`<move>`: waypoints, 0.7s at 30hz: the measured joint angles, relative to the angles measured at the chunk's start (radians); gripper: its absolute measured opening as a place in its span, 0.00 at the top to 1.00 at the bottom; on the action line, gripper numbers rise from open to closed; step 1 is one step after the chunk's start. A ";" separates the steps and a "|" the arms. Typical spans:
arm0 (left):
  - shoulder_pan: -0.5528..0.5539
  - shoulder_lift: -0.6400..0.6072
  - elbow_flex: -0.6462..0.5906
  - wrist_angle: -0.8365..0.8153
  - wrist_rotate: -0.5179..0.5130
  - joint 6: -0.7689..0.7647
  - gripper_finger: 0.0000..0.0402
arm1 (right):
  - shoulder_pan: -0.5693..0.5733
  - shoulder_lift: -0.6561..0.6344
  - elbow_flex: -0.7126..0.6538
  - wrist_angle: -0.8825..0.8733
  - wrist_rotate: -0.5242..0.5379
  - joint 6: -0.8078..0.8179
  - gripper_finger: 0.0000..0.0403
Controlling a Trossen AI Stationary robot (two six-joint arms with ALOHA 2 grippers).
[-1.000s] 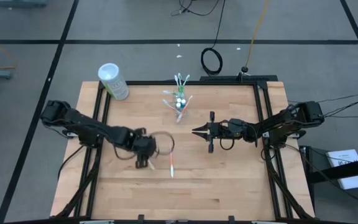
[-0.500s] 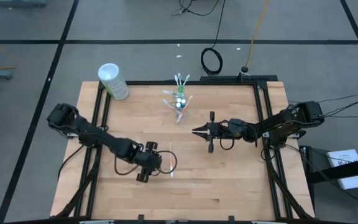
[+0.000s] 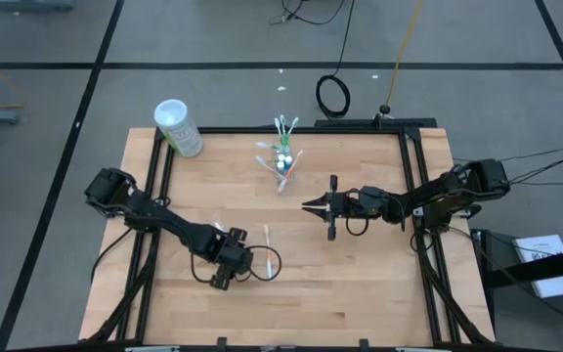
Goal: Pick & Place toothbrushing station
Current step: Put the orange toothbrush into the transparent organizer
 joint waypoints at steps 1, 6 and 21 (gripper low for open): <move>0.001 0.006 0.001 -0.003 0.001 0.002 0.48 | 0.000 0.000 0.000 0.000 0.000 0.000 0.90; 0.008 0.016 0.003 0.000 0.001 0.011 0.48 | 0.000 0.000 0.000 0.000 0.000 -0.002 0.90; 0.010 0.019 -0.001 0.043 0.001 0.055 0.80 | 0.000 0.000 0.000 0.000 0.000 -0.002 0.90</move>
